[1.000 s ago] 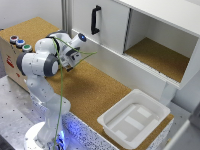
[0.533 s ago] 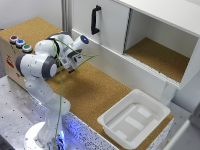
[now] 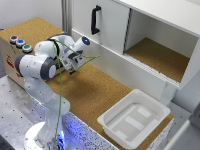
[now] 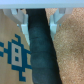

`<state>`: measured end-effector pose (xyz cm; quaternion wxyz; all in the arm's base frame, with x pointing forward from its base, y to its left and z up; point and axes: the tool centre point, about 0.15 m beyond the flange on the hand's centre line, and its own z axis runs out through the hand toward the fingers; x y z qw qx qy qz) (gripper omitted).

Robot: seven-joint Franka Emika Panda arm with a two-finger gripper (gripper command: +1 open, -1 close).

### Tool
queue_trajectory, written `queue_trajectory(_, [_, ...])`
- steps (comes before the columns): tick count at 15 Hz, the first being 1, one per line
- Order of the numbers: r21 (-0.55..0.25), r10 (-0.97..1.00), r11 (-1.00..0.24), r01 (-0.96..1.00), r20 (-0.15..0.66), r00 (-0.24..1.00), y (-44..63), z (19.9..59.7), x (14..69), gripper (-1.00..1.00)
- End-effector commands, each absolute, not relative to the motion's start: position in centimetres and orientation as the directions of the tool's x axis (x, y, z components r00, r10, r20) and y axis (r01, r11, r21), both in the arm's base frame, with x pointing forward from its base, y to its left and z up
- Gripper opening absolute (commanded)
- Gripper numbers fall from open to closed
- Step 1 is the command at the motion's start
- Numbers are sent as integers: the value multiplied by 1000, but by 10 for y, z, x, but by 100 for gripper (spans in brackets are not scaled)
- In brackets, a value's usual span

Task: Open the cabinet drawer

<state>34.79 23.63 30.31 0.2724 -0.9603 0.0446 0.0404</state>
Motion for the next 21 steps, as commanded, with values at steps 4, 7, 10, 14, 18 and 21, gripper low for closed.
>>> queue_trajectory(4, [-545,-102,-826,-145,-109,989,180,270,376,-100])
queue_trajectory(7, [-543,-106,-826,-150,-113,988,173,268,375,-100])
queue_trajectory(10, [-538,-108,-829,-152,-113,988,166,268,377,-100])
queue_trajectory(14, [-531,-113,-833,-154,-109,988,156,269,381,-100])
queue_trajectory(18, [-509,-82,-853,-115,-88,993,153,273,383,100])
queue_trajectory(21, [-504,-67,-859,-93,-69,995,154,279,381,100])
